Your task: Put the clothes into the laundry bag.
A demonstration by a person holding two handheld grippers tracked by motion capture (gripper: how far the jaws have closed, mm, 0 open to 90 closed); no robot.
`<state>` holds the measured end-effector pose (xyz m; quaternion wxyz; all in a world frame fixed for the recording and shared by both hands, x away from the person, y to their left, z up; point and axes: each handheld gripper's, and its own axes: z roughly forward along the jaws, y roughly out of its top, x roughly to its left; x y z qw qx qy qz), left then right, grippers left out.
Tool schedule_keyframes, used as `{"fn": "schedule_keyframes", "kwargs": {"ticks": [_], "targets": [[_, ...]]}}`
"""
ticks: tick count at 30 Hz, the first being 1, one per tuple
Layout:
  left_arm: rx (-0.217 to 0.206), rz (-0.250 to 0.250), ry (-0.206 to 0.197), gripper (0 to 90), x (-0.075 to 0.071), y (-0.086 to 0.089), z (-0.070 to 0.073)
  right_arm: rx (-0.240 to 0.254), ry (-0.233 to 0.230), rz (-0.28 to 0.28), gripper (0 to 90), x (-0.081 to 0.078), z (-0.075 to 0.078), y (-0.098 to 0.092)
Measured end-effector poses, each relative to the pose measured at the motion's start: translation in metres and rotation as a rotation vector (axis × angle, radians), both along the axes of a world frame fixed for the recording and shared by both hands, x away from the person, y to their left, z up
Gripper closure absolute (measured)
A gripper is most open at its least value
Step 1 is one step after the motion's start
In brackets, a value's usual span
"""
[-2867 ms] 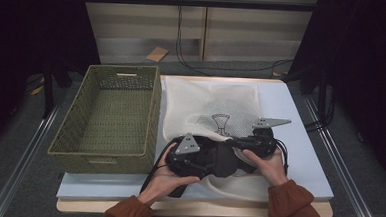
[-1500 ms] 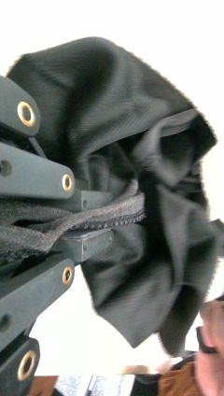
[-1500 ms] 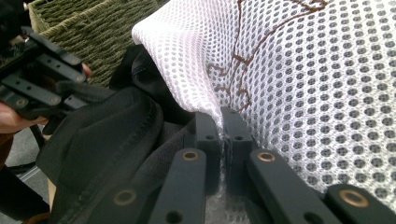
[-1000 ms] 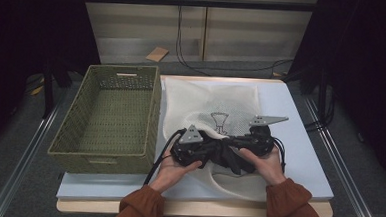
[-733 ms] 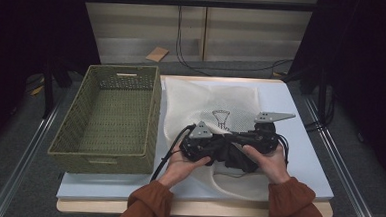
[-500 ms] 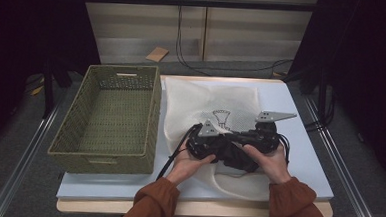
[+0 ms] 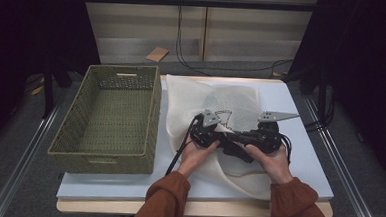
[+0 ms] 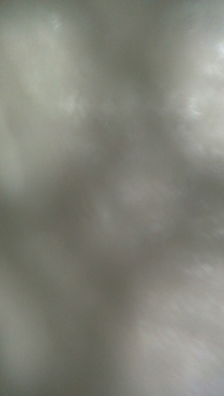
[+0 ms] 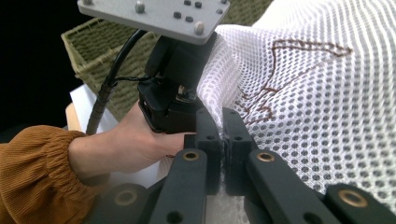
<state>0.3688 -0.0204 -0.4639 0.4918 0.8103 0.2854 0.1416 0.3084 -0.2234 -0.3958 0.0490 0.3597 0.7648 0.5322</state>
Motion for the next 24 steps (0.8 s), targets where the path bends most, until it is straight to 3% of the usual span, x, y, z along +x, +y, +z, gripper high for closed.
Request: {"fn": "schedule_keyframes", "kwargs": {"ticks": [5,7,10,16,24], "targets": [[-0.008,-0.052,0.018,77.6,-0.008,0.012,-0.003,-0.012,0.026,0.001,88.2,0.004,-0.012,0.000],[-0.030,-0.108,0.038,69.4,-0.013,0.020,0.000,-0.018,0.034,-0.005,88.2,0.006,-0.018,-0.001],[-0.032,-0.136,0.040,59.2,-0.023,0.030,0.004,-0.027,0.043,-0.010,88.1,0.008,-0.022,0.000],[-0.027,-0.147,0.010,44.3,-0.041,0.055,0.014,-0.035,0.043,-0.011,88.0,0.008,-0.024,0.001],[0.011,-0.118,0.002,34.6,-0.053,0.080,0.017,-0.036,0.042,-0.010,87.9,0.009,-0.025,0.001]]}}
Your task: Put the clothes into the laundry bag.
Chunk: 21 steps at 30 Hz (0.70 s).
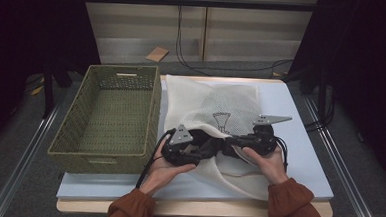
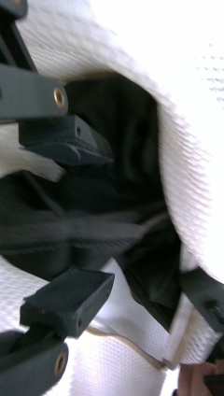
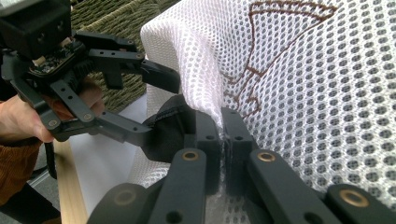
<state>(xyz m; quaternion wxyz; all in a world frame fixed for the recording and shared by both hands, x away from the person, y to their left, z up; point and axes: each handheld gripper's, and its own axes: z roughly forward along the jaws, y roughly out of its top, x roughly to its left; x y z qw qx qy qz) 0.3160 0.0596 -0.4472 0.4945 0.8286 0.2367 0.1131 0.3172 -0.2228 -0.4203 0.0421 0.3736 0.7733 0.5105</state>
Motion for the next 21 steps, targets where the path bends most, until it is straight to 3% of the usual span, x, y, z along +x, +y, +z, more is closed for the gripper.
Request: {"fn": "schedule_keyframes", "kwargs": {"ticks": [2,5,7,9,10,14,15,16,17,18,19,21], "targets": [[0.021,0.021,0.021,31.3,-0.003,0.007,-0.006,0.000,0.000,-0.002,87.8,0.000,0.000,0.000],[0.010,0.043,0.018,28.8,-0.004,0.010,-0.011,0.000,0.000,0.000,87.8,0.000,0.000,0.000],[0.027,0.036,0.026,24.4,-0.003,0.008,-0.015,-0.004,-0.001,0.003,87.8,0.000,0.000,0.000],[0.055,0.056,0.011,22.3,0.001,0.004,-0.020,-0.005,-0.001,0.002,87.8,0.001,0.000,0.001],[0.057,0.088,0.022,21.6,0.007,0.003,-0.025,-0.005,-0.002,0.003,87.7,0.000,0.000,0.000],[0.055,0.113,0.015,20.2,0.016,-0.003,-0.028,0.002,0.000,0.006,87.7,0.000,0.001,0.001],[0.055,0.113,0.015,23.0,0.016,-0.003,-0.028,0.002,0.000,0.006,87.7,0.000,0.001,0.001],[0.028,0.126,0.007,28.1,0.017,-0.003,-0.025,-0.003,-0.003,0.009,87.6,0.000,0.001,0.002],[0.028,0.126,0.007,36.3,0.017,-0.003,-0.025,-0.001,-0.002,0.008,87.6,0.000,0.001,0.002],[0.029,0.114,-0.011,36.3,0.017,-0.006,-0.024,-0.001,-0.002,0.008,87.6,0.000,0.001,0.002],[0.051,0.133,-0.005,42.4,0.018,-0.010,-0.025,0.003,-0.001,0.006,87.6,0.000,0.002,0.001],[0.053,0.132,0.004,49.0,0.020,-0.011,-0.026,0.004,-0.001,0.007,87.7,0.000,0.002,0.001]]}}
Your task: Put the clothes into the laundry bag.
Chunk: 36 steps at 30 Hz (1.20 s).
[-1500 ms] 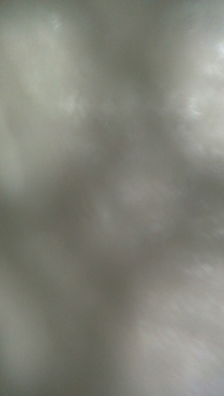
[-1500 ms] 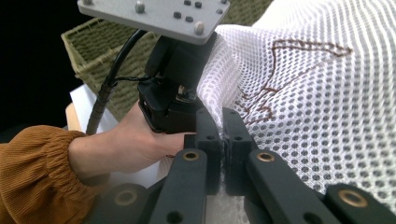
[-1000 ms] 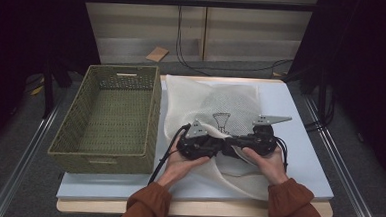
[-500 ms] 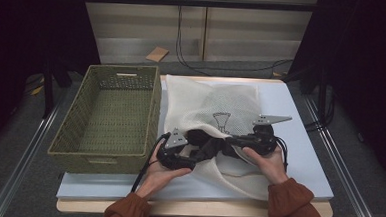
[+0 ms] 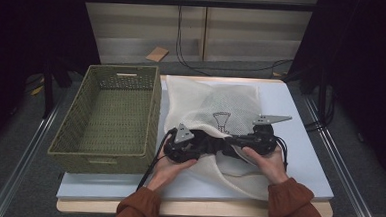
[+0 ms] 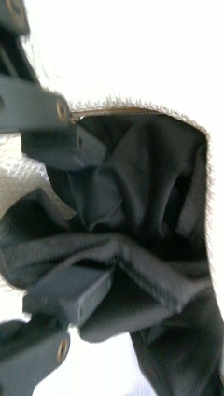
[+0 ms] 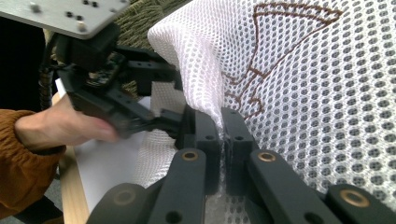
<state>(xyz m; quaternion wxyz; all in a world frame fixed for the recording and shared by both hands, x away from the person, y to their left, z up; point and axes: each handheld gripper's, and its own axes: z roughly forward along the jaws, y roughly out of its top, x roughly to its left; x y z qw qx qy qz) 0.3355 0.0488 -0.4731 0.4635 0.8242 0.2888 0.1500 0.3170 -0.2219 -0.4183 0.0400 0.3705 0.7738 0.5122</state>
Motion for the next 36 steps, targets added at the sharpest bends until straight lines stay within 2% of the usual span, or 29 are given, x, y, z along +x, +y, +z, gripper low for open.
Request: {"fn": "schedule_keyframes", "kwargs": {"ticks": [1,2,3,4,5,8,10,11,14,18,20,21,23,25,26,27,28,30,31,32,33,34,35,36], "targets": [[0.002,0.005,0.001,53.3,0.001,-0.001,-0.001,-0.004,-0.003,0.003,87.6,-0.001,0.000,0.001],[0.005,0.017,-0.006,53.3,0.003,0.000,-0.002,-0.004,-0.003,0.003,87.6,-0.001,0.000,0.001],[-0.013,0.010,0.012,60.7,0.005,0.000,-0.002,-0.008,-0.004,0.006,87.7,-0.001,0.000,0.002],[-0.016,0.010,0.015,60.7,0.006,-0.001,-0.002,-0.008,-0.004,0.006,87.7,-0.001,0.000,0.002],[-0.019,-0.006,0.008,70.3,0.005,-0.003,0.000,-0.005,0.000,0.007,87.7,0.000,0.000,0.003],[-0.036,-0.022,0.013,78.5,0.004,-0.007,0.002,-0.003,0.003,0.008,87.7,0.000,0.000,0.004],[-0.048,-0.020,0.015,80.5,0.005,-0.009,0.003,0.002,0.003,0.007,87.7,0.000,0.001,0.004],[-0.054,-0.034,0.022,80.9,0.005,-0.010,0.004,0.004,0.003,0.008,87.7,0.000,0.002,0.005],[-0.056,-0.070,0.005,81.3,0.004,-0.022,0.010,0.005,-0.002,0.013,87.7,-0.001,0.003,0.008],[-0.053,-0.086,0.007,81.2,0.005,-0.032,0.011,0.007,-0.008,0.019,87.6,-0.001,0.005,0.010],[-0.066,-0.094,0.007,81.2,0.009,-0.034,0.013,0.008,-0.012,0.028,87.6,-0.003,0.006,0.011],[-0.050,-0.087,-0.002,81.2,0.016,-0.036,0.016,0.014,-0.008,0.035,87.7,-0.003,0.006,0.011],[-0.049,-0.078,-0.007,81.2,0.018,-0.038,0.017,0.017,-0.007,0.037,87.7,-0.004,0.007,0.011],[-0.077,-0.061,0.005,81.2,0.024,-0.041,0.017,0.022,-0.004,0.045,87.7,-0.004,0.008,0.012],[-0.085,-0.054,-0.003,81.2,0.026,-0.043,0.016,0.026,-0.002,0.048,87.7,-0.005,0.008,0.012],[-0.084,-0.026,-0.008,81.2,0.029,-0.044,0.015,0.030,0.000,0.050,87.7,-0.005,0.008,0.012],[-0.093,-0.024,-0.005,81.2,0.032,-0.044,0.014,0.060,0.002,0.035,87.8,-0.005,0.008,0.010],[-0.077,0.022,-0.023,81.2,0.039,-0.041,0.012,0.064,0.005,0.031,87.8,-0.006,0.008,0.009],[-0.099,0.070,0.006,81.2,0.045,-0.036,0.009,0.058,0.011,0.044,87.7,-0.008,0.006,0.010],[-0.099,0.070,0.006,81.2,0.045,-0.036,0.009,0.050,0.017,0.050,87.8,-0.007,0.004,0.011],[-0.079,0.067,0.010,80.9,0.047,-0.037,0.002,0.043,0.024,0.055,87.8,-0.005,0.001,0.013],[-0.085,0.074,0.022,80.6,0.048,-0.038,-0.002,0.042,0.035,0.060,87.8,-0.004,-0.001,0.014],[-0.074,0.067,0.038,80.2,0.050,-0.037,-0.006,0.034,0.039,0.061,87.7,-0.003,-0.004,0.014],[-0.074,0.067,0.038,79.6,0.050,-0.037,-0.006,0.034,0.039,0.061,87.7,-0.003,-0.004,0.014]]}}
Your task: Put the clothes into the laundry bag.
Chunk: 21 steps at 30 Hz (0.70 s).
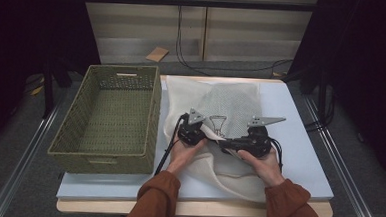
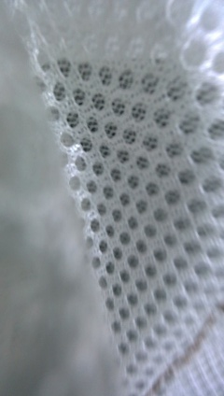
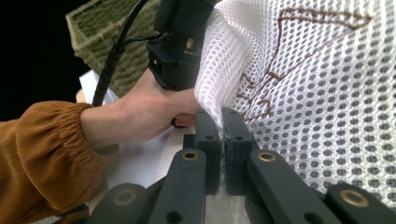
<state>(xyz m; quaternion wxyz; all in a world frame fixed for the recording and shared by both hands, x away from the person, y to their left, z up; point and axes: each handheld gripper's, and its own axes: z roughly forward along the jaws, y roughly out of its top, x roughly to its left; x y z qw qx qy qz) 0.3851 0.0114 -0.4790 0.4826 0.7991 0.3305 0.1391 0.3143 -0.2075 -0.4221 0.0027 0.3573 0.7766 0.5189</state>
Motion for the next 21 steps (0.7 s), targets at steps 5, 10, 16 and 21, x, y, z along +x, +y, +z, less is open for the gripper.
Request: {"fn": "schedule_keyframes", "kwargs": {"ticks": [5,10,16,21], "targets": [[0.050,-0.022,0.004,70.6,-0.009,0.008,0.001,-0.030,0.009,-0.003,87.6,0.002,-0.007,-0.001],[0.056,-0.037,0.018,56.3,-0.018,0.018,0.003,-0.033,0.011,-0.008,87.5,0.003,-0.009,-0.003],[0.059,-0.091,0.009,44.5,-0.040,0.030,0.010,-0.030,0.010,-0.014,87.5,0.004,-0.008,-0.005],[0.073,-0.159,0.004,42.5,-0.060,0.028,0.014,-0.032,0.004,-0.018,87.4,0.003,-0.007,-0.006]]}}
